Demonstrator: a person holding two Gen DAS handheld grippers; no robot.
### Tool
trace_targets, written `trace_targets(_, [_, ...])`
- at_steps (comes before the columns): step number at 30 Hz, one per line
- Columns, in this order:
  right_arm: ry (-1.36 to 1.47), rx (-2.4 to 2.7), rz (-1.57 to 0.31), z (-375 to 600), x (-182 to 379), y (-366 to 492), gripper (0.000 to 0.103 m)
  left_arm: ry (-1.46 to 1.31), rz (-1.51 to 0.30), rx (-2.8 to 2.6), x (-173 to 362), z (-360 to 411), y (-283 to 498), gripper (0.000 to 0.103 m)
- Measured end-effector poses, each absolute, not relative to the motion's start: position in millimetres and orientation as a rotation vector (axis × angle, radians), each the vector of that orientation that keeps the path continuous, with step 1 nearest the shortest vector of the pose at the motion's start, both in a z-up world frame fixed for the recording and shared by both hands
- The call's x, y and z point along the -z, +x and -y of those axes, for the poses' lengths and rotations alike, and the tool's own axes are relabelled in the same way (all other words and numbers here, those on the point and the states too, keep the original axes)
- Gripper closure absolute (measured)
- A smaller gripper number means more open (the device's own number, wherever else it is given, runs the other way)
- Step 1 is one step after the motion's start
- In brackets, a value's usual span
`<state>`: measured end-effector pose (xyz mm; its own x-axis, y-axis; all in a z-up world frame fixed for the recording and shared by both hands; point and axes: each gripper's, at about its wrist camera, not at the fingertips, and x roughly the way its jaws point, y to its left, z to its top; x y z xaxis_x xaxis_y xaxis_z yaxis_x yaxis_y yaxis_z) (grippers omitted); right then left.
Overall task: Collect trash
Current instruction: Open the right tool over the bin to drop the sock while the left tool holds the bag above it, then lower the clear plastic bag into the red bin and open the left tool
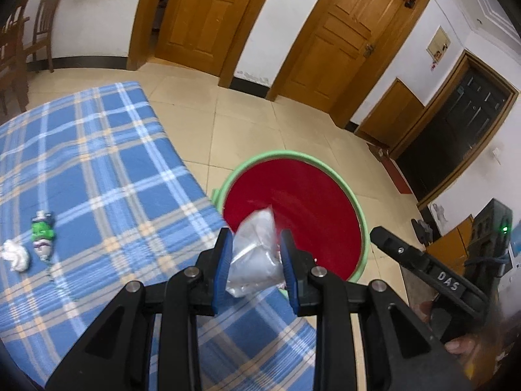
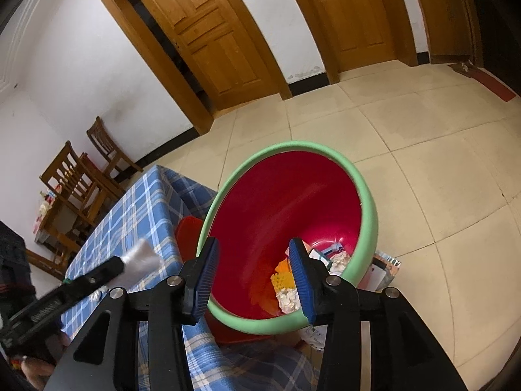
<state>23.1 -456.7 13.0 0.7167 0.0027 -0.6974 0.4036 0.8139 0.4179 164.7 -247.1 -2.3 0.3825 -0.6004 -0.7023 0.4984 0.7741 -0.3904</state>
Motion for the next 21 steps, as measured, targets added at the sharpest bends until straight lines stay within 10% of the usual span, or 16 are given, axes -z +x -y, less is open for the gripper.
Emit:
trace_targets(17, [0.615, 0.288, -0.732, 476.9, -10.7, 13.1, 0.058, -0.036, -0.947, 0.757, 12.7, 285.0, 160.9, 0.072])
trace_targets(21, [0.617, 0.274, -0.732, 473.8, -10.3, 14.8, 0.057, -0.022, -0.929, 0.735, 7.3, 273.2, 156.8, 0.057])
